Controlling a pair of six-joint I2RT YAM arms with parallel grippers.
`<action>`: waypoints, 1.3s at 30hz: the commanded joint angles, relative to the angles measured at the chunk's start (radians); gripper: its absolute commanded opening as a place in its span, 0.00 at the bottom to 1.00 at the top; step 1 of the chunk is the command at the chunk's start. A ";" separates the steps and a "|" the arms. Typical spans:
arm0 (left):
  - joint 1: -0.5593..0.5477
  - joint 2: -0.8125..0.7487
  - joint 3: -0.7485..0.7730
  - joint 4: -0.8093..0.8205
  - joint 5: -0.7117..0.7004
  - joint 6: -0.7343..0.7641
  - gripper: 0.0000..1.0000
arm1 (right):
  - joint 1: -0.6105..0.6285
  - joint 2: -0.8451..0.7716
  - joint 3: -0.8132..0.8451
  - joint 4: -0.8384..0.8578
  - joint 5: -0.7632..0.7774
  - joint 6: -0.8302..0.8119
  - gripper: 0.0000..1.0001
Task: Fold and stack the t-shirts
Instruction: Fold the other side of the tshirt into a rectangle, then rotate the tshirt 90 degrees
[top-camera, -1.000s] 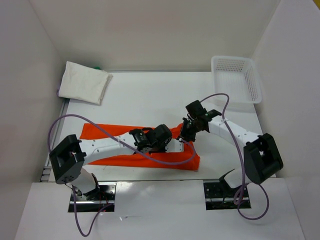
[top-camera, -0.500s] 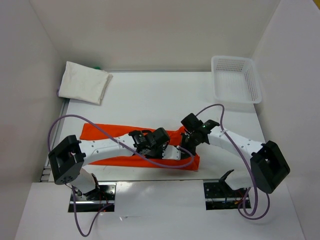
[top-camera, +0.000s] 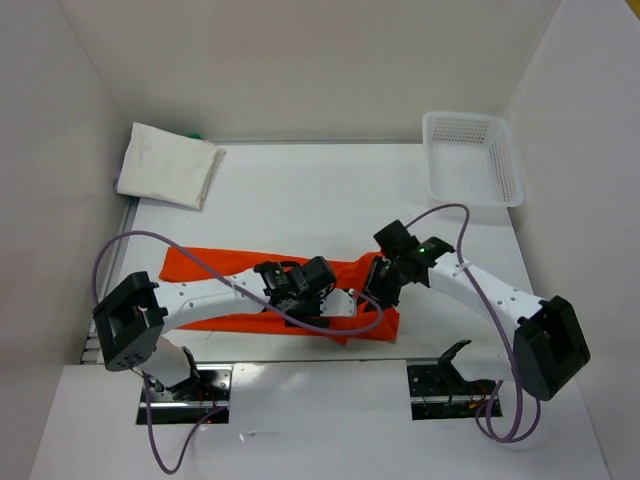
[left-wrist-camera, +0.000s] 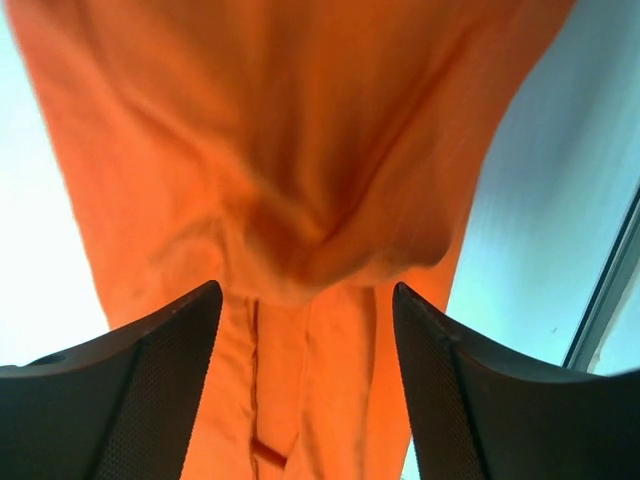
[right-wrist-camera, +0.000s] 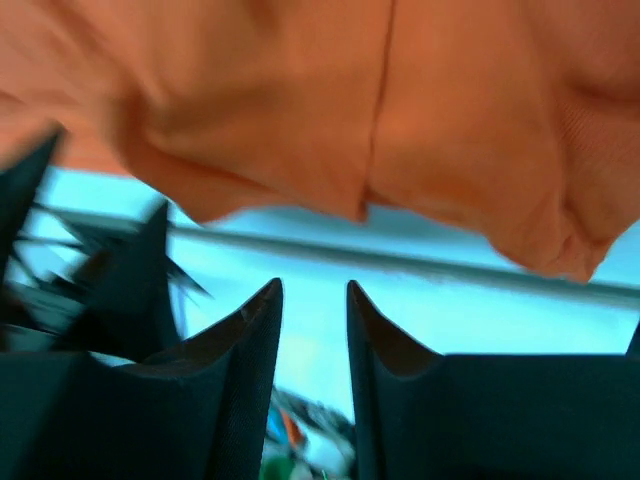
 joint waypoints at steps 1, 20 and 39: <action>0.008 -0.090 0.012 -0.043 -0.060 -0.050 0.78 | -0.095 -0.068 0.061 0.007 0.079 -0.025 0.34; 0.758 -0.175 -0.162 0.161 -0.170 -0.015 0.86 | -0.274 0.356 0.219 0.251 0.168 -0.260 0.54; 0.906 0.023 -0.121 0.224 -0.156 0.005 0.85 | -0.447 0.467 0.299 0.252 0.154 -0.304 0.18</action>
